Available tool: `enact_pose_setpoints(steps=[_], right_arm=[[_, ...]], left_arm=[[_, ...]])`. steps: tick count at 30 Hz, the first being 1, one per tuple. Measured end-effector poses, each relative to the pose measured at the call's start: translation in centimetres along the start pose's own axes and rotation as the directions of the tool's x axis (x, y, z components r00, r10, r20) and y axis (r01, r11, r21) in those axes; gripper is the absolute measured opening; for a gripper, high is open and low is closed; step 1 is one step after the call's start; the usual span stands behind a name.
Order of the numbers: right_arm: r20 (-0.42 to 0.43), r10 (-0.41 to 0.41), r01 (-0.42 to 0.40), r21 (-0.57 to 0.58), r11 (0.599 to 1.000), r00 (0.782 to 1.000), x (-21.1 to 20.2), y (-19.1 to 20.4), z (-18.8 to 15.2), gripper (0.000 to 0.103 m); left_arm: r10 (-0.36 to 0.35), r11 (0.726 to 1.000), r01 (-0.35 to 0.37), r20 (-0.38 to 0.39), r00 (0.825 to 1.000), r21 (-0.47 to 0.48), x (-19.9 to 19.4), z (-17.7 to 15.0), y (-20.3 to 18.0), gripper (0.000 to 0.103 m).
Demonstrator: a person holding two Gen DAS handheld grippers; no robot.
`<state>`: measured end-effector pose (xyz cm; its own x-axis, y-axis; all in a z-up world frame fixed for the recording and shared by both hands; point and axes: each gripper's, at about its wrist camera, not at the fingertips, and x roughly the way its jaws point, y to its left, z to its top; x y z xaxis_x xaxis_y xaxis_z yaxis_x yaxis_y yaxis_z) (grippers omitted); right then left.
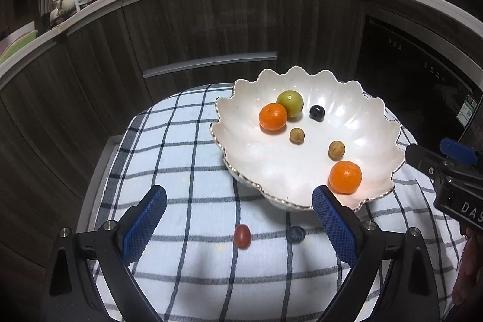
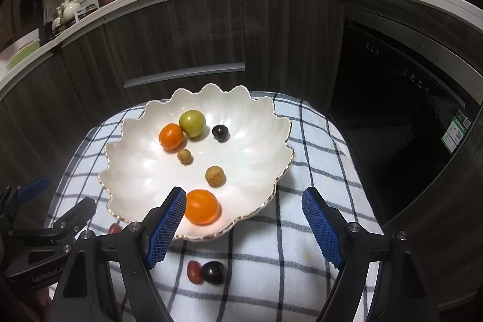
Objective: Organize fruits
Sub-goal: 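Withdraw both open tools from the bowl toward the blueberry and dark plum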
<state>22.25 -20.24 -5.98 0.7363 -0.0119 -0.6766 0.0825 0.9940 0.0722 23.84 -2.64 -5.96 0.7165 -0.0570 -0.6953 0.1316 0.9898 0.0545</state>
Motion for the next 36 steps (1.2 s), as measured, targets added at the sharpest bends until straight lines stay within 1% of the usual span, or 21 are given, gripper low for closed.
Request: enact_pose_setpoints(steps=[10, 17, 18, 21, 24, 28, 31, 36], right_arm=[[-0.004, 0.009, -0.009, -0.032, 0.999, 1.0, -0.4, 0.8, -1.6, 0.08], [-0.019, 0.038, -0.039, -0.048, 0.998, 0.999, -0.4, 0.9, -3.0, 0.079], [-0.022, 0.046, -0.047, -0.052, 0.998, 0.999, -0.4, 0.9, -3.2, 0.078], [-0.037, 0.063, -0.066, -0.061, 0.996, 0.997, -0.2, 0.9, -3.7, 0.07], [-0.055, 0.073, -0.077, -0.065, 0.995, 0.996, 0.1, 0.9, -4.1, 0.066], [-0.077, 0.085, -0.09, -0.067, 0.994, 0.993, 0.8, 0.7, -4.8, 0.065], [-0.101, 0.093, -0.099, -0.059, 0.993, 0.991, 1.4, 0.6, -5.3, 0.06], [-0.129, 0.11, -0.117, -0.043, 0.992, 0.986, 2.3, 0.4, -6.1, 0.059]], left_arm=[[0.0, 1.0, 0.0, -0.006, 1.0, 0.012, -0.2, -2.1, 0.2, 0.098], [0.0, 0.999, 0.0, 0.009, 1.0, 0.042, -0.3, -3.1, -0.7, 0.098], [-0.004, 0.999, 0.003, 0.01, 1.0, 0.052, -0.3, -3.3, -0.9, 0.098], [-0.016, 0.997, 0.015, 0.006, 1.0, 0.074, -0.1, -3.7, -1.6, 0.098], [-0.028, 0.995, 0.028, -0.001, 1.0, 0.095, 0.4, -4.2, -2.3, 0.097], [-0.043, 0.992, 0.044, -0.01, 0.999, 0.119, 1.0, -4.7, -3.0, 0.09], [-0.053, 0.988, 0.055, -0.016, 0.998, 0.141, 1.5, -5.0, -3.6, 0.083], [-0.066, 0.985, 0.07, -0.031, 0.997, 0.155, 2.6, -5.3, -4.2, 0.077]])
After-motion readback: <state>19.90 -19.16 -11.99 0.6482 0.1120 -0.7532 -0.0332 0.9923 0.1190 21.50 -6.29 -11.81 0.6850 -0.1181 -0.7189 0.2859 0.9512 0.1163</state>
